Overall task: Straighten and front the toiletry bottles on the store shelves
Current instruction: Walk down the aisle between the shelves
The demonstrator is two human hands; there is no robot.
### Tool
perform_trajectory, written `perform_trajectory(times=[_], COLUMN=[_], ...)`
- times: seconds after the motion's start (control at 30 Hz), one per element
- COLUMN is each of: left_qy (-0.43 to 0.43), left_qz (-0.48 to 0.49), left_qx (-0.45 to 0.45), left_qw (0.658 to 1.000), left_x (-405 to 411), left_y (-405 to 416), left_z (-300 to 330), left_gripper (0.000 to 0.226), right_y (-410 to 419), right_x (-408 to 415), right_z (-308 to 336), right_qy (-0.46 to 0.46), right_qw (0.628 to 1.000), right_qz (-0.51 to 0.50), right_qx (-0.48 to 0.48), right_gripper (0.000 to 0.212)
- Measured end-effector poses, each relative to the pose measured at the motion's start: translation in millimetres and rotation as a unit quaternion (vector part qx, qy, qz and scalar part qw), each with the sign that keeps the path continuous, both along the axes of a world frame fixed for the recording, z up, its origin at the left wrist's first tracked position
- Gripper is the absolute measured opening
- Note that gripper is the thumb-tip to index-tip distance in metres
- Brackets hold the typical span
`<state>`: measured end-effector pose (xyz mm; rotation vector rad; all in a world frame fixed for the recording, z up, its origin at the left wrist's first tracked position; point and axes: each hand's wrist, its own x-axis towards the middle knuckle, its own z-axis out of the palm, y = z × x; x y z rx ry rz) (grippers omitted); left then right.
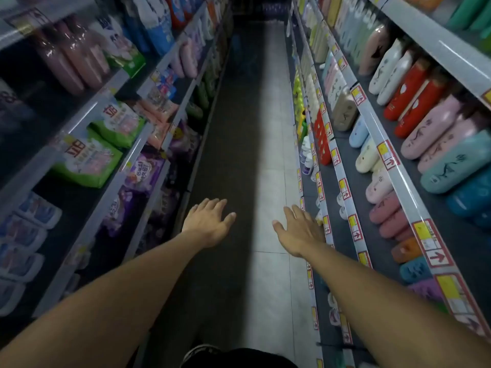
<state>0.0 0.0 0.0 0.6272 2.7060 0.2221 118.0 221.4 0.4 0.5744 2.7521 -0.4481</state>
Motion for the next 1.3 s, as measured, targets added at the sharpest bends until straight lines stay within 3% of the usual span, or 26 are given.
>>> perform_trajectory(times=[0.5,1.3], left_qy=[0.054,-0.112], left_qz=[-0.039,-0.018], left_qx=[-0.051,-0.021], left_qw=[0.996,0.993], left_x=[-82,-403], left_y=[13,-19], left_z=[41,8], left_gripper=[0.077,0.072], right_y=[22,-27], right_x=[-100,-393], right_z=[35,12], right_qy=[0.028,-0.051], right_qw=[0.997,0.998], right_qz=[0.067,0.009], right_qx=[0.036,0.044], right_gripper=[0.069,0.068])
